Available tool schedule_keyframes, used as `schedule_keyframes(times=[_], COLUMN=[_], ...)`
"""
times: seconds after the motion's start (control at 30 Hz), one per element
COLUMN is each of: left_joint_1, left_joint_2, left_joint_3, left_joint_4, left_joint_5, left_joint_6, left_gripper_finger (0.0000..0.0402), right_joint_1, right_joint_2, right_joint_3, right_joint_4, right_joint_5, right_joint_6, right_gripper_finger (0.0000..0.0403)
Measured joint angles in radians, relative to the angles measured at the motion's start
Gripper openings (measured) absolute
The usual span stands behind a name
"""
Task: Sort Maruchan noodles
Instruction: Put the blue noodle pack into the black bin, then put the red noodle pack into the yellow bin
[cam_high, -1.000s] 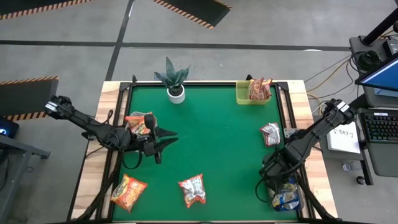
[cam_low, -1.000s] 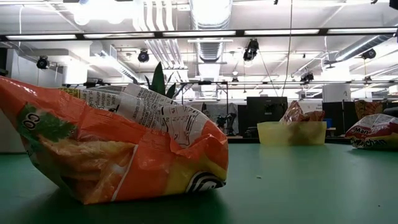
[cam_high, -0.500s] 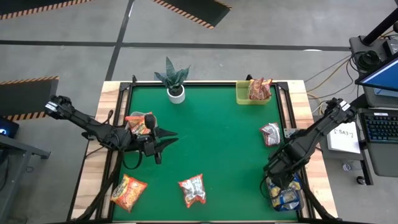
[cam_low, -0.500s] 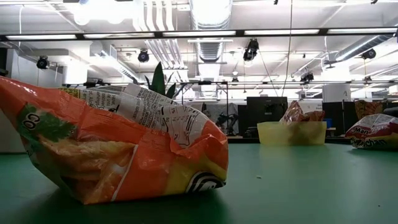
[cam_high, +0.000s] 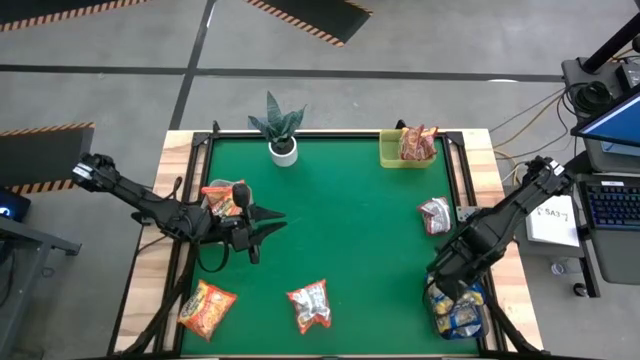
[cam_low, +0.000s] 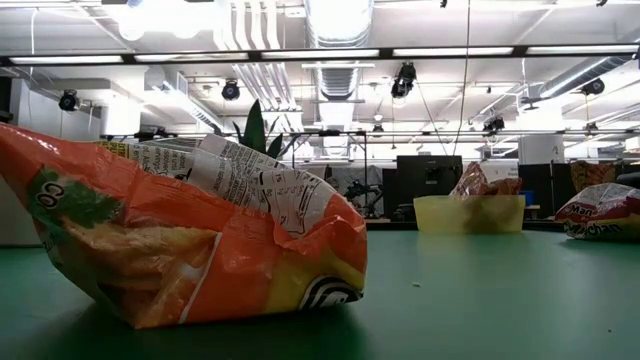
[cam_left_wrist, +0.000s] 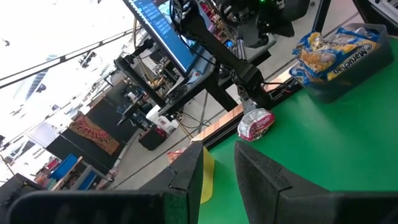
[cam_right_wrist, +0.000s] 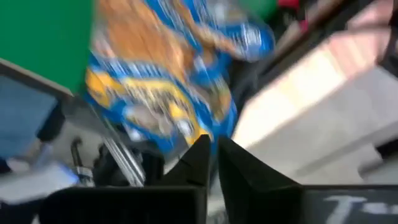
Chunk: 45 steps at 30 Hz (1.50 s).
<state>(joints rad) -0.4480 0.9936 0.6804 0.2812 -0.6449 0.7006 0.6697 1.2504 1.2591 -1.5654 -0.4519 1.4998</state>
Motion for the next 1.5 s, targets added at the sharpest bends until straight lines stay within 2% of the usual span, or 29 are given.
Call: schedule_keyframes(times=[0.13, 0.17, 0.47, 0.7, 0.83, 1.0, 1.1, 1.2, 1.3, 1.37, 1.5], left_joint_1=[0.0, 0.0, 0.0, 0.0, 0.0, 0.0, 0.0, 0.0, 0.0, 0.0, 0.0], left_joint_2=[0.0, 0.0, 0.0, 0.0, 0.0, 0.0, 0.0, 0.0, 0.0, 0.0, 0.0], left_joint_3=[0.0, 0.0, 0.0, 0.0, 0.0, 0.0, 0.0, 0.0, 0.0, 0.0, 0.0], left_joint_4=[0.0, 0.0, -0.012, -0.012, -0.012, -0.012, -0.012, -0.012, -0.012, -0.012, -0.012], left_joint_5=[0.0, 0.0, 0.0, 0.0, 0.0, 0.0, 0.0, 0.0, 0.0, 0.0, 0.0], left_joint_6=[0.0, 0.0, -0.005, -0.008, -0.011, -0.011, -0.011, -0.011, -0.011, -0.012, -0.027], left_gripper_finger=[0.0075, 0.0075, 0.0075, 0.0075, 0.0075, 0.0075, 0.0075, 0.0075, 0.0075, 0.0075, 0.0075], right_joint_1=[0.001, 0.001, 0.013, 0.013, 0.013, 0.011, 0.011, 0.011, -0.011, -0.051, -0.135], right_joint_2=[0.011, 0.015, 0.088, 0.116, 0.108, 0.095, 0.094, 0.094, 0.094, 0.089, 0.091], right_joint_3=[0.001, -0.008, -0.129, -0.251, -0.25, -0.159, -0.09, -0.037, -0.015, -0.009, -0.012], right_joint_4=[0.085, 0.111, 0.149, 0.274, 0.245, 0.166, 0.115, 0.117, 0.113, 0.113, 0.115], right_joint_5=[0.175, 0.192, 0.112, 0.079, 0.026, 0.033, 0.125, 0.323, 0.516, 0.554, 0.558], right_joint_6=[0.0, -0.006, -0.083, -0.157, -0.157, -0.119, -0.068, 0.011, 0.174, 0.217, 0.174], right_gripper_finger=[0.0009, 0.0009, 0.0009, 0.0009, 0.0009, 0.0009, 0.0009, 0.0009, 0.001, 0.0018, 0.006])
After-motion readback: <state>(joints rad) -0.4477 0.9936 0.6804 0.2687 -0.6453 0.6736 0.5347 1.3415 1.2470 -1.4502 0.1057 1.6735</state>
